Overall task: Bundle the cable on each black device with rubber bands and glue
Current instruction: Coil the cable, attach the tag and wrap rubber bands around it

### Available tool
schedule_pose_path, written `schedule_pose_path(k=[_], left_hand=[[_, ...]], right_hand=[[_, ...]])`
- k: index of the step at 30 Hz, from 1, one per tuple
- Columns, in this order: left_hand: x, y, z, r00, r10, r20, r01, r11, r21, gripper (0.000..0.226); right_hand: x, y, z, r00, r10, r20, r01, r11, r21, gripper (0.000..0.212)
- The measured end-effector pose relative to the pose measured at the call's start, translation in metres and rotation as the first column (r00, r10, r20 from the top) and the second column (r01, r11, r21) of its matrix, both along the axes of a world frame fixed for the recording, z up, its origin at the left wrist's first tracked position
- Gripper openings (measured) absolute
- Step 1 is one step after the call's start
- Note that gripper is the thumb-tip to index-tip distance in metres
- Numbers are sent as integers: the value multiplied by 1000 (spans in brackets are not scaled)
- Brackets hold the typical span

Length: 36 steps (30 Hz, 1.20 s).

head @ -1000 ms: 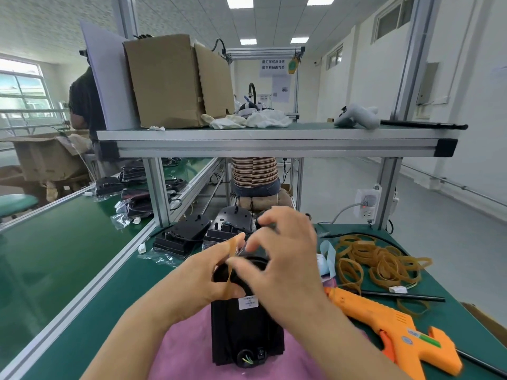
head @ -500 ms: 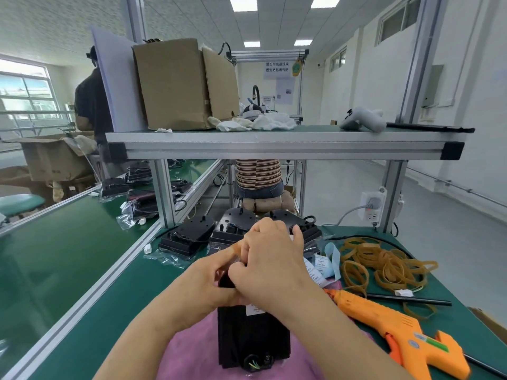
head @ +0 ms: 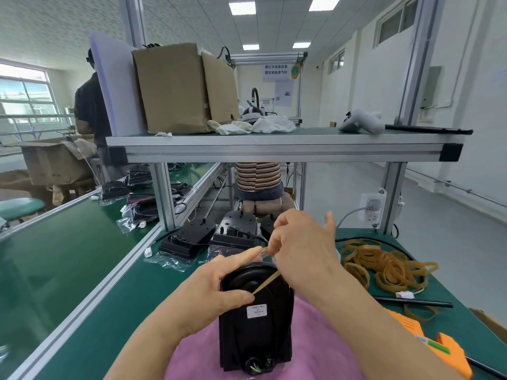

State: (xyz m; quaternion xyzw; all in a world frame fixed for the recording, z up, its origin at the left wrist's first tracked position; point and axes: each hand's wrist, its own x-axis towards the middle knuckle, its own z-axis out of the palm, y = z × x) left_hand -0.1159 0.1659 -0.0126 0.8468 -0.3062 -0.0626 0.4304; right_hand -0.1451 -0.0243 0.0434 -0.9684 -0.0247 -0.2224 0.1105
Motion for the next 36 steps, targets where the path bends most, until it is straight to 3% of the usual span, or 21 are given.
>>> schedule_pose_path(k=[9,15,19,24,27,36], left_hand=[[1,1,-2,1000,14,16,-14,1000,-20,64],[0,2,-6,1000,-10,-9,9,996,-90,62],[1,0,-4,1000,-7,-30,3,991,-133,59],[4,-1,-5,998,-23,-55,14,987,-161,59],[7,-2,-6,995,-45,-84,25,975,-220,58],[12,-1,-8,980,-117,-158,62,946,-318,57]], right_hand=[[2,-16,-10,997,1,-74,-4,999,-35,29],[6,-25,-14,960,-20,-278,31,999,35,33],[2,-30,-17,927,92,-363,-31,985,171,41],[2,-30,-12,882,152,-446,-86,982,165,28],[4,-37,-13,850,205,-486,-79,961,267,22],[9,-58,-21,790,393,-470,-141,863,486,26]])
